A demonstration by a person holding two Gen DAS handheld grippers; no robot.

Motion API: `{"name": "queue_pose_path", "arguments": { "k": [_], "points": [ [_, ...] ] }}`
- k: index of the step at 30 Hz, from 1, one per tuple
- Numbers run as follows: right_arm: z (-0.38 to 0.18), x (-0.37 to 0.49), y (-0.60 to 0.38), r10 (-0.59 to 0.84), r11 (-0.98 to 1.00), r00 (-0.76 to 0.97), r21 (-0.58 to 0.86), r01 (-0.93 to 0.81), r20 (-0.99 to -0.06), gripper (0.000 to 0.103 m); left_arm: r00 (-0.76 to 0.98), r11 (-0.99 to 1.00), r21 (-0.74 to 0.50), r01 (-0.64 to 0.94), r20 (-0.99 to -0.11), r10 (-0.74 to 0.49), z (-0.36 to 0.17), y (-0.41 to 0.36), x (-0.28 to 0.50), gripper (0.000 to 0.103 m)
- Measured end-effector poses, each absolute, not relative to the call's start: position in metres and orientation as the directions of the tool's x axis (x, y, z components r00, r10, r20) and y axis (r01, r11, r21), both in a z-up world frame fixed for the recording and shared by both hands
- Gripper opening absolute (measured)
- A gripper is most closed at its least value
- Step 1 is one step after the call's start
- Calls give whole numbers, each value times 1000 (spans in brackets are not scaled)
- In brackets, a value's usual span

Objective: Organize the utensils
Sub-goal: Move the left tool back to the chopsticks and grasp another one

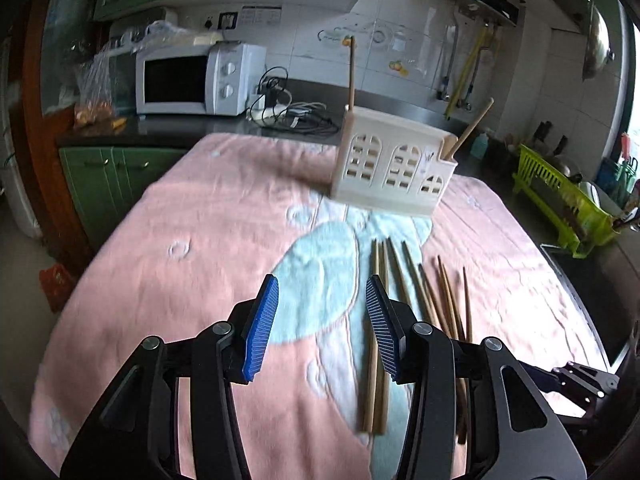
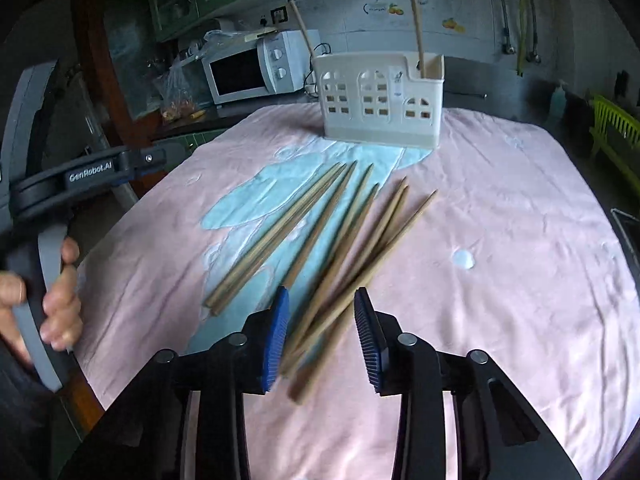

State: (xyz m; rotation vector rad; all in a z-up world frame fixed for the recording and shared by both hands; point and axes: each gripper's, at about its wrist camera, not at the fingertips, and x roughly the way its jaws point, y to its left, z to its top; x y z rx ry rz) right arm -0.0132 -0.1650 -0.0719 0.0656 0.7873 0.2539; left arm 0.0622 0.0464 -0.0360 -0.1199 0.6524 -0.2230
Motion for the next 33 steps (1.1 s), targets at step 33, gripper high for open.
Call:
{"name": "queue_pose_path", "arguments": {
  "k": [33],
  "points": [
    [-94,-3,-146,223,975,641,171,-144,-735,19,727,961,-231,155,-632,-269,-72,55,51,46]
  ]
}}
